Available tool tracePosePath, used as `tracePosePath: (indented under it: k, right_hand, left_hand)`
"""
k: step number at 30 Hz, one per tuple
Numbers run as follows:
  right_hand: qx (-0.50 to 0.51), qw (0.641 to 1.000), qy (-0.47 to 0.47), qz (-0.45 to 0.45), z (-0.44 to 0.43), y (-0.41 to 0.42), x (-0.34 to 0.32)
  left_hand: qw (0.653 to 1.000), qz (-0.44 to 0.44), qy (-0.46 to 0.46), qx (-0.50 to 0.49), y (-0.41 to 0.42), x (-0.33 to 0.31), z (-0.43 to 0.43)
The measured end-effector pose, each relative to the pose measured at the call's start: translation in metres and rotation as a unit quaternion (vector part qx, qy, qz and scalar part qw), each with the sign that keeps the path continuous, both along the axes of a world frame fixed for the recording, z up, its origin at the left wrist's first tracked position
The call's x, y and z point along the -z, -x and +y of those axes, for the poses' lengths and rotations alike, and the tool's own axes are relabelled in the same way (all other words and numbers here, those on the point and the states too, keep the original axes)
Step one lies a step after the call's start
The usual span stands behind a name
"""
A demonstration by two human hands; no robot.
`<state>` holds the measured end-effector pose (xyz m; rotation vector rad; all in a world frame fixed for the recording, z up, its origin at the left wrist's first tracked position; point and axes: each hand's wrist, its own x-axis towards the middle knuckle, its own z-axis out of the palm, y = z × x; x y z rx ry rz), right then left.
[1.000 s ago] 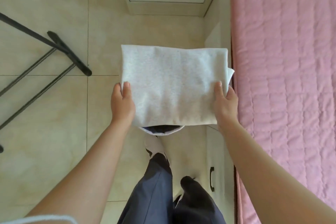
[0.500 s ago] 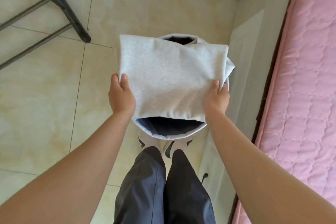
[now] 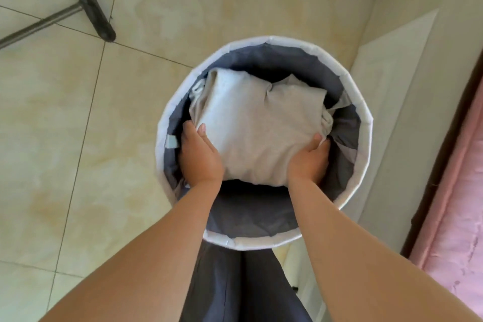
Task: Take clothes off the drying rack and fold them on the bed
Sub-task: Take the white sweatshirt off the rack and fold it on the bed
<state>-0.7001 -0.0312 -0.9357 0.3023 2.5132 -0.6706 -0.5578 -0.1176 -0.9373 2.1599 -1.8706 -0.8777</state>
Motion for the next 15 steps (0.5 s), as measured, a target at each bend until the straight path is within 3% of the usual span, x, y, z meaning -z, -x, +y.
tracePosePath:
  k: [5,10,11,13,15]
  right_hand:
    - [-0.021,0.998,-0.055,-0.034,-0.005,0.013,0.031]
    - [-0.094,0.991,-0.085,-0.051,-0.014,0.022,0.043]
    - [-0.111,0.989,-0.093,-0.036,-0.016,0.018,0.039]
    - [-0.183,0.977,-0.108,0.009,-0.018,0.006,0.022]
    - [-0.289,0.952,-0.100,0.017,-0.019,-0.008,0.003]
  left_hand:
    - [0.997,-0.069,-0.017,0.020,0.013,0.031,0.000]
    - [0.991,-0.043,-0.123,-0.014,0.003,0.053,-0.006]
    - [0.992,-0.051,-0.112,0.018,0.001,0.050,-0.006]
    - [0.989,-0.070,0.000,0.132,0.003,0.039,-0.001]
    - [0.941,-0.092,0.132,0.297,0.008,0.028,0.004]
